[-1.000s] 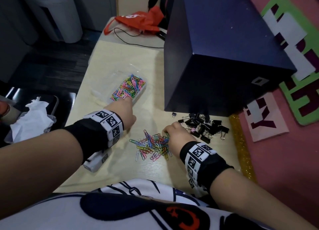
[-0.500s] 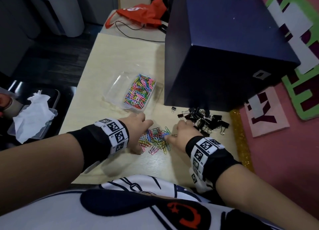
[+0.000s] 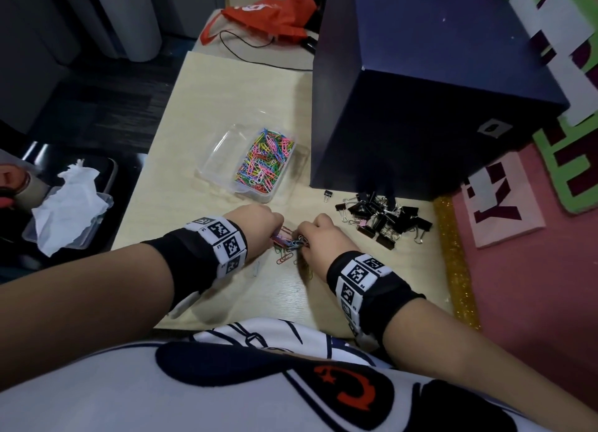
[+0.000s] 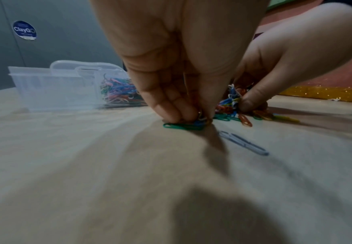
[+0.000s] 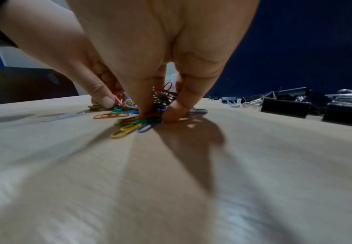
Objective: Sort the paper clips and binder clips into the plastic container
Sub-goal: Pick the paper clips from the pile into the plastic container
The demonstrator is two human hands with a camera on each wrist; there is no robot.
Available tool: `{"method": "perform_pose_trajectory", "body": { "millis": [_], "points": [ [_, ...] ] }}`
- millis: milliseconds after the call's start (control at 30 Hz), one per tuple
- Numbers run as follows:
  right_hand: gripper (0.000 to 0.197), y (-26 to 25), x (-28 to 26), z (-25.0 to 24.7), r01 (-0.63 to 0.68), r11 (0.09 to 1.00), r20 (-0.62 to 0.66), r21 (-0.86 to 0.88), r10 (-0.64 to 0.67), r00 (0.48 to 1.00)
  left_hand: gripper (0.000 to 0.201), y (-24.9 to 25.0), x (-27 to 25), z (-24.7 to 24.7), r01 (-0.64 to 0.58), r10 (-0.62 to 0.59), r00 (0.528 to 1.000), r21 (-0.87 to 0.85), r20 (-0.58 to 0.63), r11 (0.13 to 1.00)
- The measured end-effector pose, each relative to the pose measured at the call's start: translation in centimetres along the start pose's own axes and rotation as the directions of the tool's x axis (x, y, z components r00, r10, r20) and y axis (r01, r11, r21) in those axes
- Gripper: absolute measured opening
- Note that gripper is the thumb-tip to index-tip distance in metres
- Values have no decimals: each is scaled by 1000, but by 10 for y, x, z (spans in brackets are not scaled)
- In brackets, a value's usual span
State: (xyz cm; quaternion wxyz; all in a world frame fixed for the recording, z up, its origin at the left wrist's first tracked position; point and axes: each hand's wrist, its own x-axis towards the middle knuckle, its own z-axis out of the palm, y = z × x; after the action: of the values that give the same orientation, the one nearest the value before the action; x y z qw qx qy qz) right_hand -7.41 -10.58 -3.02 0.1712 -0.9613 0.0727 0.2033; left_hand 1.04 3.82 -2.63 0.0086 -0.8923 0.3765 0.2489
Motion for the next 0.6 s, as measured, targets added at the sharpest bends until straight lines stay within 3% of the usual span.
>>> {"method": "perform_pose_trajectory", "body": {
  "millis": [267, 433, 533, 600],
  "points": [
    [31, 2, 4, 1, -45, 999, -29, 19, 45, 999, 22, -10, 0, -28, 10, -30, 985, -114, -171, 993],
    [33, 4, 3, 0, -44, 999, -21, 13, 44, 999, 21, -26, 3, -63, 47, -163, 909, -295, -383, 954],
    [35, 6, 1, -2, -51, 999, -15, 10, 51, 999, 39, -38, 9, -68, 108, -248, 894, -358, -374, 928],
    [30, 7, 1, -3, -58, 998, -18, 23, 58, 998, 41, -43, 12, -63, 130, -251, 902, -334, -351, 934]
  ]
}}
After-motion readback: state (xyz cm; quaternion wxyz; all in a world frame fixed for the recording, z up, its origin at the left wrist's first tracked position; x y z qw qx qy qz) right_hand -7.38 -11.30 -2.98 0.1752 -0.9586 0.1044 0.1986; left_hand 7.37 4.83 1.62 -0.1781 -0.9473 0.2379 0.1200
